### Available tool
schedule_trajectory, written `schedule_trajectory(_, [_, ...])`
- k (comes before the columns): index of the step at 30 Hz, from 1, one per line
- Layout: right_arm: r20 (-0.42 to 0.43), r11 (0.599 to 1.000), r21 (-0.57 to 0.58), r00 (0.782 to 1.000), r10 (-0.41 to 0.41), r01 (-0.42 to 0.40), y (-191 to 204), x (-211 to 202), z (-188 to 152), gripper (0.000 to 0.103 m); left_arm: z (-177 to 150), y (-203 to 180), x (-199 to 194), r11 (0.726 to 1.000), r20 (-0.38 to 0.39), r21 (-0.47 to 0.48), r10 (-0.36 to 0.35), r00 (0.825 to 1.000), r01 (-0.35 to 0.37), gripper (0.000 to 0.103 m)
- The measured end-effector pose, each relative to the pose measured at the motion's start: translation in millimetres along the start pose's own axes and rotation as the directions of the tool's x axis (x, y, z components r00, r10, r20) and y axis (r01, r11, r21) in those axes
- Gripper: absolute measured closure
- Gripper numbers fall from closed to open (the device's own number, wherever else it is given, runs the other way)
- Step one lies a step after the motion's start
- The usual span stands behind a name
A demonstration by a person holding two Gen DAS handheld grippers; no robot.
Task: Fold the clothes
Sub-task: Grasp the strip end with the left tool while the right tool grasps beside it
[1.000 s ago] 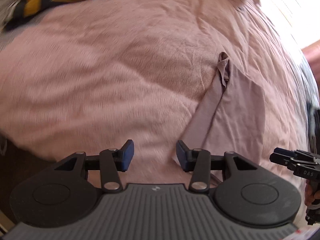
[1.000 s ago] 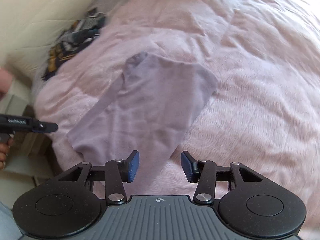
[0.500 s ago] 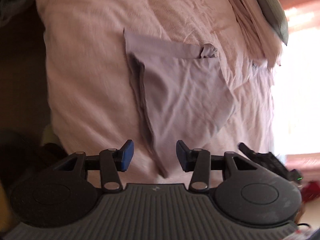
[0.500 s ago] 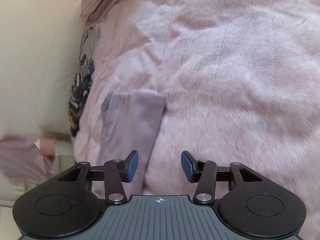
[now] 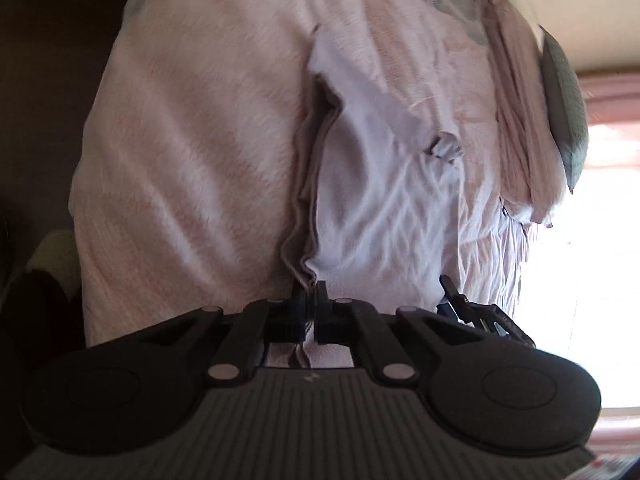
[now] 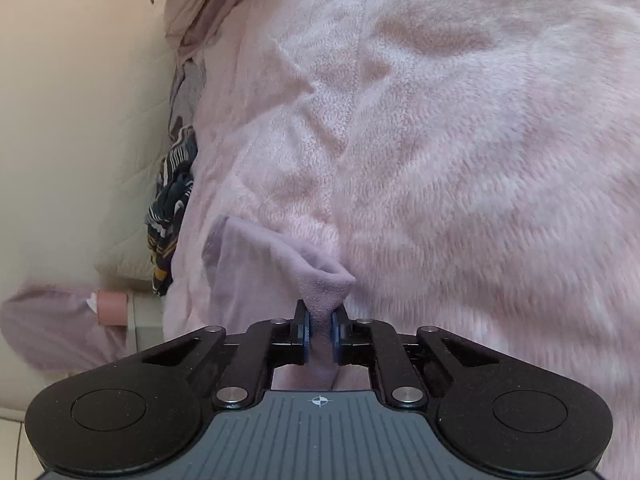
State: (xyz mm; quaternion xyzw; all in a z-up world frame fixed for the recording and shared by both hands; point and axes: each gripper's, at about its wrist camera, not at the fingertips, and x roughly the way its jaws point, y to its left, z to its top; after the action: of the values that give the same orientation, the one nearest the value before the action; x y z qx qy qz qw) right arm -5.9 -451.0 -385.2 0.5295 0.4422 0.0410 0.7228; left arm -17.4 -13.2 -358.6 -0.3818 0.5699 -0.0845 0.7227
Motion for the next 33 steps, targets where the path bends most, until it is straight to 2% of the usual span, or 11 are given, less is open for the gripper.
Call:
schedule_trajectory(6, [-0.034, 0.993, 0.088, 0.997, -0.072, 0.075, 10, -48, -75, 0.098, 27, -1, -47, 0.990, 0.009, 0.137, 0.019, 1.000, -0.020, 0.103])
schedule_trajectory(10, [-0.053, 0.982, 0.139, 0.991, -0.120, 0.126, -5, -59, -111, 0.096, 32, 9, -48, 0.971, -0.071, 0.222, 0.103, 0.992, -0.085, 0.102])
schedule_trajectory(11, [-0.073, 0.978, 0.133, 0.985, -0.155, 0.163, -8, -58, -110, 0.090, 31, 14, -44, 0.966, -0.097, 0.228, 0.150, 0.984, -0.125, 0.102])
schedule_trajectory(13, [-0.089, 0.972, 0.062, 0.971, -0.220, 0.226, -4, -61, -97, 0.079, 27, 19, -39, 0.956, -0.127, 0.247, 0.197, 0.972, -0.161, 0.100])
schedule_trajectory(14, [-0.079, 0.973, -0.007, 0.970, -0.228, 0.229, 2, -65, -89, 0.074, 27, 19, -41, 0.950, -0.118, 0.260, 0.208, 0.971, -0.172, 0.099])
schedule_trajectory(16, [-0.032, 0.958, -0.181, 0.972, -0.231, 0.222, 24, -71, -72, 0.073, 31, 12, -50, 0.935, -0.060, 0.301, 0.215, 0.975, -0.188, 0.096])
schedule_trajectory(19, [-0.004, 0.877, -0.446, 0.980, -0.200, 0.177, 58, -57, -51, 0.073, 43, -6, -57, 0.900, 0.033, 0.396, 0.187, 0.982, -0.185, 0.094])
schedule_trajectory(22, [-0.031, 0.788, -0.604, 0.984, -0.175, 0.121, 76, -30, -44, 0.073, 56, -31, -47, 0.841, 0.081, 0.514, 0.149, 0.986, -0.169, 0.086])
schedule_trajectory(25, [-0.057, 0.748, -0.659, 0.987, -0.150, 0.076, 79, -5, -38, 0.073, 65, -56, -26, 0.793, 0.098, 0.588, 0.124, 0.987, -0.158, 0.086])
schedule_trajectory(28, [-0.070, 0.732, -0.677, 0.982, -0.173, 0.081, 75, 14, -33, 0.073, 70, -60, -15, 0.782, 0.084, 0.605, 0.122, 0.989, -0.148, 0.086])
schedule_trajectory(33, [-0.081, 0.742, -0.669, 0.987, -0.142, 0.051, 72, 21, -28, 0.074, 73, -62, -2, 0.782, 0.056, 0.608, 0.131, 0.990, -0.138, 0.086])
